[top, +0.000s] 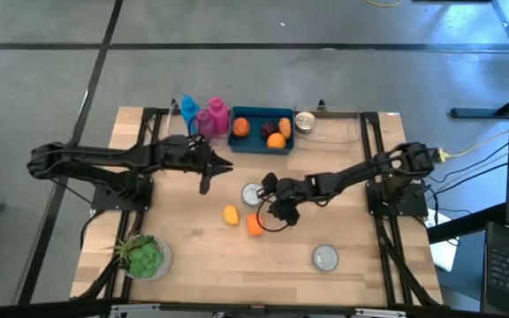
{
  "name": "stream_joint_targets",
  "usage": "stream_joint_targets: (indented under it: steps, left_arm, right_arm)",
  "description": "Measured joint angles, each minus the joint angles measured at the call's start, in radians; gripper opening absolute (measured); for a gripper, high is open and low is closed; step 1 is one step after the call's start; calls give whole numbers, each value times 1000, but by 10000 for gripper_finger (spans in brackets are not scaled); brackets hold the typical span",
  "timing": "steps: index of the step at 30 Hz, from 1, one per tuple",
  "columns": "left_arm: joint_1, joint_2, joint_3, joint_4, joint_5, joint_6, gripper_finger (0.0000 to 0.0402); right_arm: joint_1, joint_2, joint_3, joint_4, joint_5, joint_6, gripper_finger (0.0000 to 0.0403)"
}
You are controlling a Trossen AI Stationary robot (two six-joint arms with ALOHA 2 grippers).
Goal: Pick & Place Food Item
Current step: Stack the yellow blue can on top of the blue pink can in the right transparent bin
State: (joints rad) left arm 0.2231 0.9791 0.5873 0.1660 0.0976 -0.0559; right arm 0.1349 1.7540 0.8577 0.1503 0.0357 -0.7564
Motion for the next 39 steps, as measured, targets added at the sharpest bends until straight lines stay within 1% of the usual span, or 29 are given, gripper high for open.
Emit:
stream_joint_targets:
  steps: [4, 6, 8, 11, 15, 21, 29, 35, 39]
  left_arm:
    - [11, 0, 0, 2, 48, -12, 114]
    - [10, 0, 0, 2, 55, -13, 136]
    - [8, 0, 0, 3, 53, -23, 151]
    - [7, 0, 0, 3, 52, -39, 164]
    - [7, 1, 1, 2, 53, -46, 165]
    - [7, 1, 1, 2, 53, -46, 165]
    - [7, 1, 1, 1, 53, -45, 164]
    - [7, 1, 1, -5, 53, -45, 166]
    - [7, 1, 1, -5, 53, -44, 164]
  right_arm:
    - [0, 9, 16, 0, 0, -6, 302]
    - [0, 9, 27, 10, 1, -24, 302]
    - [0, 9, 31, 7, 2, -39, 301]
    - [-3, 26, 34, 14, 16, -74, 292]
    - [-3, 60, 32, 1, 68, -102, 274]
    - [-3, 88, 32, 7, 84, -104, 257]
    - [-24, 92, 33, 13, 88, -117, 236]
    - [-35, 109, 32, 8, 80, -128, 205]
    - [-35, 140, 36, 35, 87, -169, 180]
